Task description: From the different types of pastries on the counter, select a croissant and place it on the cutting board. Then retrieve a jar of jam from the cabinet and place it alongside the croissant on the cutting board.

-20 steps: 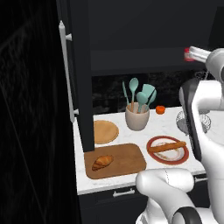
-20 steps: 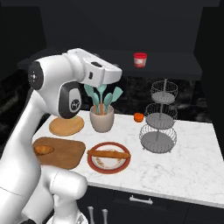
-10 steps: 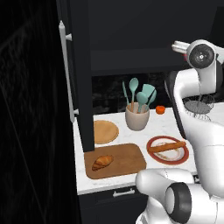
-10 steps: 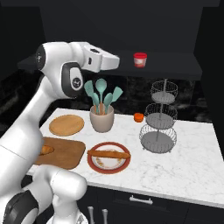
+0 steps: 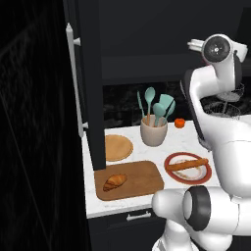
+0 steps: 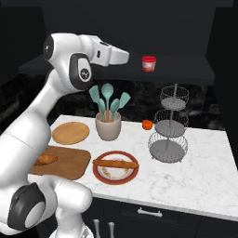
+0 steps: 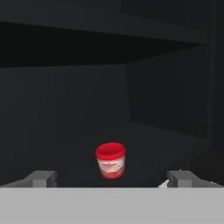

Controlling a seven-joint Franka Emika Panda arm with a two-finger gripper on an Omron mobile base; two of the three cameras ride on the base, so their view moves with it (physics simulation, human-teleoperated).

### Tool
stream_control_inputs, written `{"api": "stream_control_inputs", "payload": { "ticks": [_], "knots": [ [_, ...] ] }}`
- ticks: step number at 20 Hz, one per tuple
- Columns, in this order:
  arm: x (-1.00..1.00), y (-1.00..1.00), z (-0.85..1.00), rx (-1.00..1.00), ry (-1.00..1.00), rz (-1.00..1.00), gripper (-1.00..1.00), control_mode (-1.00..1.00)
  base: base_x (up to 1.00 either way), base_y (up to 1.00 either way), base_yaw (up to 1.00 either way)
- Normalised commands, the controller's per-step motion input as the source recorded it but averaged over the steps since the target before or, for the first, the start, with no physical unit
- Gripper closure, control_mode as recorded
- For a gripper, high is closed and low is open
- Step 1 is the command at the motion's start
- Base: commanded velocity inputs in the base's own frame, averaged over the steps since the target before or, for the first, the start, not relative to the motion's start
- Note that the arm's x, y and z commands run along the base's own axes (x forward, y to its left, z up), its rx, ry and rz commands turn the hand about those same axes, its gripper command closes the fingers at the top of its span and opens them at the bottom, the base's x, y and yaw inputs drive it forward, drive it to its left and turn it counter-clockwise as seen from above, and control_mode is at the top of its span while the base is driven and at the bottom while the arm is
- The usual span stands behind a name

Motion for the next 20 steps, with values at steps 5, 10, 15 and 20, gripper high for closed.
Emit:
{"api": "stream_control_inputs", "payload": {
  "ticks": [5,10,15,20],
  "knots": [
    [0.69,0.00,-0.03,0.00,0.05,-0.08,-1.00,-1.00,0.00,0.00,0.00],
    [0.13,-0.15,-0.11,0.00,0.00,-0.01,-1.00,-1.00,0.00,0.00,0.00],
    [0.36,-0.24,-0.47,0.02,0.00,0.00,-1.00,-1.00,0.00,0.00,0.00],
    [0.05,-0.06,-0.06,0.01,0.02,0.00,-1.00,-1.00,0.00,0.00,0.00]
  ]
}}
